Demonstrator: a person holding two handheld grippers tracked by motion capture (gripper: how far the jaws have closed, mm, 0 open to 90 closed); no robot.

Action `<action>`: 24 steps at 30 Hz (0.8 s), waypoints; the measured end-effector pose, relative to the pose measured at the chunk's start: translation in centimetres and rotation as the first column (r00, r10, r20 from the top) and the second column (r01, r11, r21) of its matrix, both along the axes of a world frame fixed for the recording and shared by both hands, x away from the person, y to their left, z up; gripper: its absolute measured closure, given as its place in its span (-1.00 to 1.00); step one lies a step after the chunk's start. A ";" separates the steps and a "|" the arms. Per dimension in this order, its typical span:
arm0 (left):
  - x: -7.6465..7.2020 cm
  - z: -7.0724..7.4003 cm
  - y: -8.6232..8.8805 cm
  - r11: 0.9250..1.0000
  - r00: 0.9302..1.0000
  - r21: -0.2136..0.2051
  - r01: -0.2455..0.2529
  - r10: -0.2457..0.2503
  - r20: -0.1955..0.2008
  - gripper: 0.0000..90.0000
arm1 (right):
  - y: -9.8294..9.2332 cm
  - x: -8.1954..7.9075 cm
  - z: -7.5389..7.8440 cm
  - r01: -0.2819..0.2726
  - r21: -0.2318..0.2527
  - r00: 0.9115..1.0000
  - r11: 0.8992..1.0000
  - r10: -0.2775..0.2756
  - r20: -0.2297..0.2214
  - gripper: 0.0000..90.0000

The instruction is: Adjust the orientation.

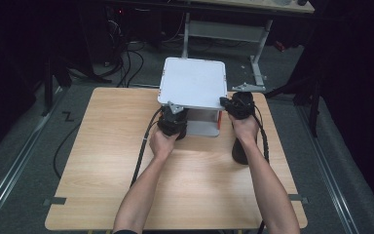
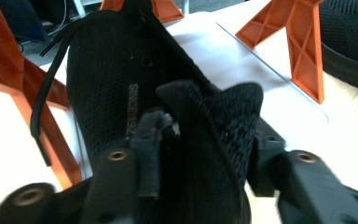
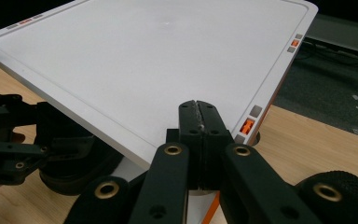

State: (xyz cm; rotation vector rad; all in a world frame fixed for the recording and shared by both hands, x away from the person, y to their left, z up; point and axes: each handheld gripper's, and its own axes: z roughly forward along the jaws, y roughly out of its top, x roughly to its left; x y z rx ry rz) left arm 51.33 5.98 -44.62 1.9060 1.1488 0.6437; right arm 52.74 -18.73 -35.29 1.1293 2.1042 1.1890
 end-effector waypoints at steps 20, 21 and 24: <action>-2.6 2.4 3.1 0.997 0.999 -0.071 0.033 -0.032 0.017 -0.12 | 0.1 0.1 0.1 0.001 0.001 1.000 1.000 -0.001 -0.008 1.00; -2.8 2.6 3.2 0.997 0.999 -0.069 0.035 -0.033 0.018 -0.12 | 0.1 0.1 0.0 0.002 0.003 1.000 1.000 -0.002 -0.007 1.00; -3.2 3.0 3.6 0.996 0.999 -0.078 0.036 -0.034 0.029 -0.13 | 0.1 0.2 0.0 -0.002 0.002 1.000 1.000 0.002 -0.005 1.00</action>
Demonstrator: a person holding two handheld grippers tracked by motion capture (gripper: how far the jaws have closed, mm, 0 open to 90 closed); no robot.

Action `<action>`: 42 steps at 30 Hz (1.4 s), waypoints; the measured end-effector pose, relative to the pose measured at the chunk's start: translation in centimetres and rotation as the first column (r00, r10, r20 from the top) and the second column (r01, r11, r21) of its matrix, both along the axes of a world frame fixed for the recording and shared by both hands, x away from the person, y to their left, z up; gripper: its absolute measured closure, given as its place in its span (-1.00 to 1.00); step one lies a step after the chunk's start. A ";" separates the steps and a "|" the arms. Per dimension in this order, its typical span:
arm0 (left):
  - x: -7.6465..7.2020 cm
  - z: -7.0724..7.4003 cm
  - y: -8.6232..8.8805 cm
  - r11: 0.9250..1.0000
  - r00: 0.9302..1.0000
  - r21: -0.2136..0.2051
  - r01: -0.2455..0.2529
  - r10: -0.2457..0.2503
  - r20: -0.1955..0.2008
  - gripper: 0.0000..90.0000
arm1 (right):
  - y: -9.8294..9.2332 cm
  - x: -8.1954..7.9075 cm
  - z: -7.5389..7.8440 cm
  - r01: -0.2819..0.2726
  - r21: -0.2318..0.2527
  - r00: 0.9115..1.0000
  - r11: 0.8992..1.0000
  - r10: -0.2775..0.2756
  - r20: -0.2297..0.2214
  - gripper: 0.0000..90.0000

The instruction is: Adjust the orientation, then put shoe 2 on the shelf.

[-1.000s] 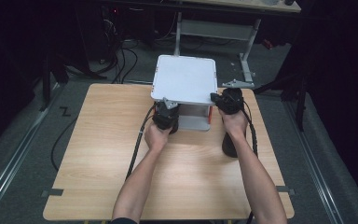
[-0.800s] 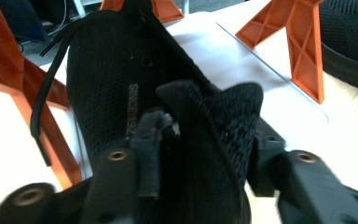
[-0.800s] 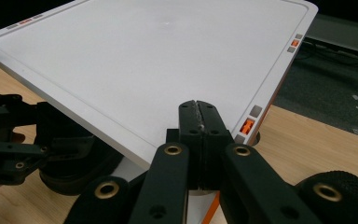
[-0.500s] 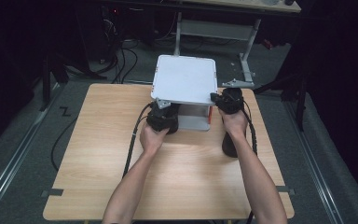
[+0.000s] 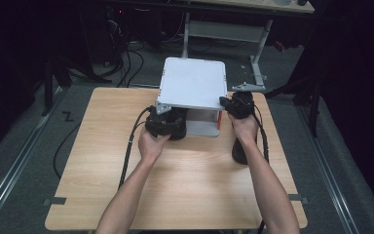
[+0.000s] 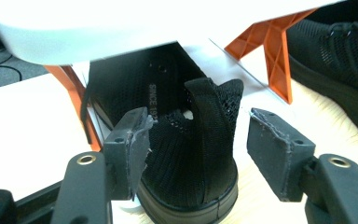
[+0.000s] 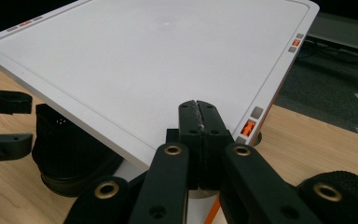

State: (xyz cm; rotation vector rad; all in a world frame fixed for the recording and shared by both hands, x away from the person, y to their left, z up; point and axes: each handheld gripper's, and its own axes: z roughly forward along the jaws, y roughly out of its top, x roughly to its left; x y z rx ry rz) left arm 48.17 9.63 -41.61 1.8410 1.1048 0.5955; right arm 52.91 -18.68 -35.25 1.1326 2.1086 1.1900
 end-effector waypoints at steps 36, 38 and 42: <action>-5.4 0.3 4.7 1.000 1.000 -0.014 0.006 -0.006 -0.005 -0.16 | -0.3 0.1 -0.4 -0.021 0.027 1.000 0.999 0.020 0.018 1.00; -5.8 0.2 5.1 1.000 1.000 -0.018 0.004 -0.004 -0.009 -0.16 | -0.4 0.0 -0.4 -0.021 0.028 1.000 0.999 0.020 0.022 1.00; -6.3 -0.1 5.6 1.000 1.000 -0.017 -0.002 0.002 -0.014 -0.18 | -0.4 0.0 -0.5 -0.017 0.038 1.000 0.999 0.017 0.023 1.00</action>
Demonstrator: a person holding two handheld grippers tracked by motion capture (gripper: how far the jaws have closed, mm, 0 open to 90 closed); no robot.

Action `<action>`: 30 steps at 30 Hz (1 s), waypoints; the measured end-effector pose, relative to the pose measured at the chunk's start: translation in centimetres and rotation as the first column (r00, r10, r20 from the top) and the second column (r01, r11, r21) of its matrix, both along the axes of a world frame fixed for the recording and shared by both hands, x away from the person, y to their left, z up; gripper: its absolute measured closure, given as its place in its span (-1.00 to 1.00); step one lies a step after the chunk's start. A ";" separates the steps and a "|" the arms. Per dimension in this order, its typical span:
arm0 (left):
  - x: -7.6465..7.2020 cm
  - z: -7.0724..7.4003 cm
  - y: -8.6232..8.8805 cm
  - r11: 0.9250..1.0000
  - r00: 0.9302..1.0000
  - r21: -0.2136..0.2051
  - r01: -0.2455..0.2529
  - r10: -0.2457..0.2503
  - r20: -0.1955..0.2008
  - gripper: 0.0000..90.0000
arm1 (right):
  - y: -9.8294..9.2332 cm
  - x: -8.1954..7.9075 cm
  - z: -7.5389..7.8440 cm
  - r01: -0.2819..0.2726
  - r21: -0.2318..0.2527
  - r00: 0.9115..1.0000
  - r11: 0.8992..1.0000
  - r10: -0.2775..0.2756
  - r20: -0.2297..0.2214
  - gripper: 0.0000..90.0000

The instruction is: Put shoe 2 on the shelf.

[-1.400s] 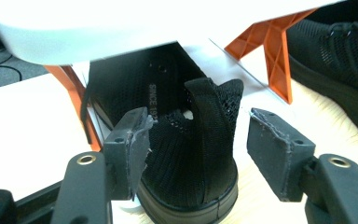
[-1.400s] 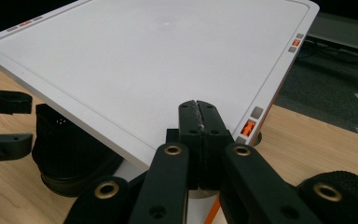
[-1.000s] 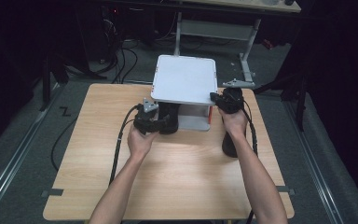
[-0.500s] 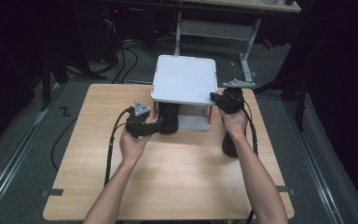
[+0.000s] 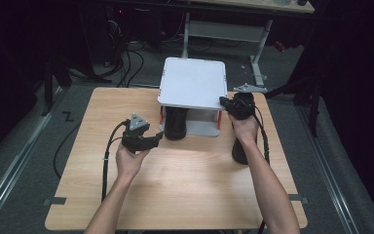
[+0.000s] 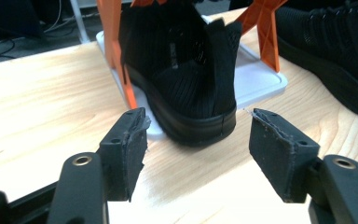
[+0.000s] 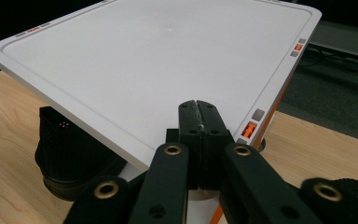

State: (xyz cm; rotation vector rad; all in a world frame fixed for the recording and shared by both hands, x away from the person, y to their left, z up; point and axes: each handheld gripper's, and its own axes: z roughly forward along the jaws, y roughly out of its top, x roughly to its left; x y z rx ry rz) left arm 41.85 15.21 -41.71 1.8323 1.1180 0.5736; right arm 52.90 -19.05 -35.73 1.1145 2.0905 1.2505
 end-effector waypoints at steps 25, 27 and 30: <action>-3.3 -4.9 3.0 0.997 0.994 0.009 -0.082 0.083 -0.072 -0.20 | 0.0 -0.4 0.4 0.000 -0.013 1.000 1.000 0.000 -0.019 0.69; -3.4 -5.8 3.4 0.996 0.991 0.019 -0.089 0.091 -0.095 -0.20 | -0.1 -0.5 0.4 0.000 -0.014 1.000 1.000 0.000 -0.018 0.61; -3.3 -6.3 3.5 0.995 0.989 0.033 -0.093 0.096 -0.113 -0.20 | -0.2 -0.6 0.4 -0.003 -0.006 1.000 1.000 0.003 -0.015 0.49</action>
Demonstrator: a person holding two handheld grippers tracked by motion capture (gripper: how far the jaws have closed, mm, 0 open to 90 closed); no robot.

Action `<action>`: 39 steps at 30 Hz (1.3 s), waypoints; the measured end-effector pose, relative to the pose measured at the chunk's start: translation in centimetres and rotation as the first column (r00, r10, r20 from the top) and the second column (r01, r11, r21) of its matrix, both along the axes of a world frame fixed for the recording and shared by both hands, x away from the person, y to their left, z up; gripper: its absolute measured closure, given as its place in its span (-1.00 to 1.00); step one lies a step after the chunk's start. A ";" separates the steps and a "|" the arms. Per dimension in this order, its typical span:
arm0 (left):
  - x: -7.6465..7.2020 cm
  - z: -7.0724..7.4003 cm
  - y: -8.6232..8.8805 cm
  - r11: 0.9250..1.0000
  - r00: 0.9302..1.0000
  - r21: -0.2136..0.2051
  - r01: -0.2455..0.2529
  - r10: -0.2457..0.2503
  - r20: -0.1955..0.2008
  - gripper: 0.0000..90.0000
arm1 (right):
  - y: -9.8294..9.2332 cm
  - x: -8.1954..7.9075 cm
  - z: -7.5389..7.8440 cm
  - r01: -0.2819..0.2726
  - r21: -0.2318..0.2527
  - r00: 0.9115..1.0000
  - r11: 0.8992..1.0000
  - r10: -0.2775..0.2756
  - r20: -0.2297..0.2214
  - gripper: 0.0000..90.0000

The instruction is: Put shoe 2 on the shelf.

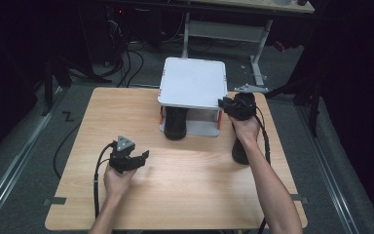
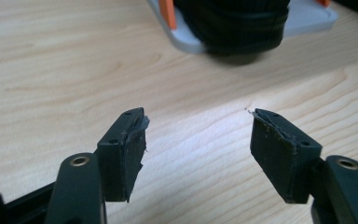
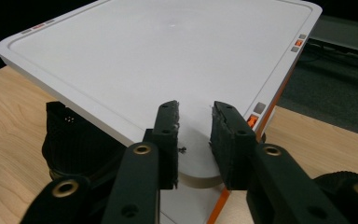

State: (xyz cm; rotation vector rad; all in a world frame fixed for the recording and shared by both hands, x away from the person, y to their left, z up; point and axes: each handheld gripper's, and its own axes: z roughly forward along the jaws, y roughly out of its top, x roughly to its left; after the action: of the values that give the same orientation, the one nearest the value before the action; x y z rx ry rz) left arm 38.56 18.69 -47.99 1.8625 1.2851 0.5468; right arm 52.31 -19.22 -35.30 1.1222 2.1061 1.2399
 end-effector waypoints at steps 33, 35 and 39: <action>0.8 -2.7 -0.5 0.994 0.997 0.101 -0.047 0.052 -0.051 -0.32 | -7.4 -7.9 -3.4 -0.010 -0.038 0.999 0.999 0.011 0.033 -0.01; 0.8 -2.7 -0.5 0.994 0.997 0.101 -0.046 0.052 -0.051 -0.32 | -8.0 -8.4 -3.8 0.000 -0.048 1.000 0.999 0.002 0.031 -0.02; 0.8 -2.7 -0.5 0.994 0.997 0.101 -0.044 0.050 -0.052 -0.33 | -8.9 -9.1 -4.7 0.018 -0.063 1.000 0.998 -0.016 0.027 -0.04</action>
State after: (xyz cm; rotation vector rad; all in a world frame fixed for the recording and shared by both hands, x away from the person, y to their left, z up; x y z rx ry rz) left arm 39.37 18.19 -50.65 1.9453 1.3623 0.5987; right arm 43.21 -28.08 -39.98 1.0879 2.0970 1.1654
